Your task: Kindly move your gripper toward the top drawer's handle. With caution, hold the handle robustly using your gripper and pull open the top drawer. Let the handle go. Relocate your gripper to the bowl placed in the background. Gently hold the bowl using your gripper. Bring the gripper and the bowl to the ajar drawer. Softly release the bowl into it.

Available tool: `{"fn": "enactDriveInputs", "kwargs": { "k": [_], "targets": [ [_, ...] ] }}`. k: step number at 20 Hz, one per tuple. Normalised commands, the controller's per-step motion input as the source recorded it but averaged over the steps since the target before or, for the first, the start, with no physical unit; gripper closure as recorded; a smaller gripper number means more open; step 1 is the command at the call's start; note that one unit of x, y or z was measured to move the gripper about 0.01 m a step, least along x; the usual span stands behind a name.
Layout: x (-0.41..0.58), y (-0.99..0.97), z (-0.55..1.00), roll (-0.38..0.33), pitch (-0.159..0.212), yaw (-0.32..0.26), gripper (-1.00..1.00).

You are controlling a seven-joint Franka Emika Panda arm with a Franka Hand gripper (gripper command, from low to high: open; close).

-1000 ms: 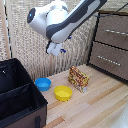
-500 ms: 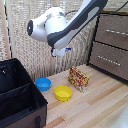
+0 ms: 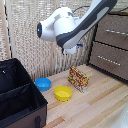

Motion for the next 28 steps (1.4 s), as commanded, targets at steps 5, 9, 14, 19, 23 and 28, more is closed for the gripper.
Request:
{"fn": "enactDriveInputs", "kwargs": {
  "k": [5, 9, 14, 19, 23, 28],
  "targets": [
    [-0.001, -0.44, 0.06, -0.039, -0.019, 0.258, -1.0],
    [-0.359, -0.57, 0.27, -0.179, -0.027, 0.1, -1.0],
    [-0.382, -0.59, 0.23, -0.236, -0.104, 0.08, -1.0],
    [-0.218, -0.61, 0.0, -0.218, -0.129, 0.109, -1.0],
    [-0.061, -0.62, -0.06, -0.205, -0.121, 0.126, -1.0],
    [-0.005, -0.75, 0.0, -0.094, -0.127, 0.123, -1.0]
  ]
}}
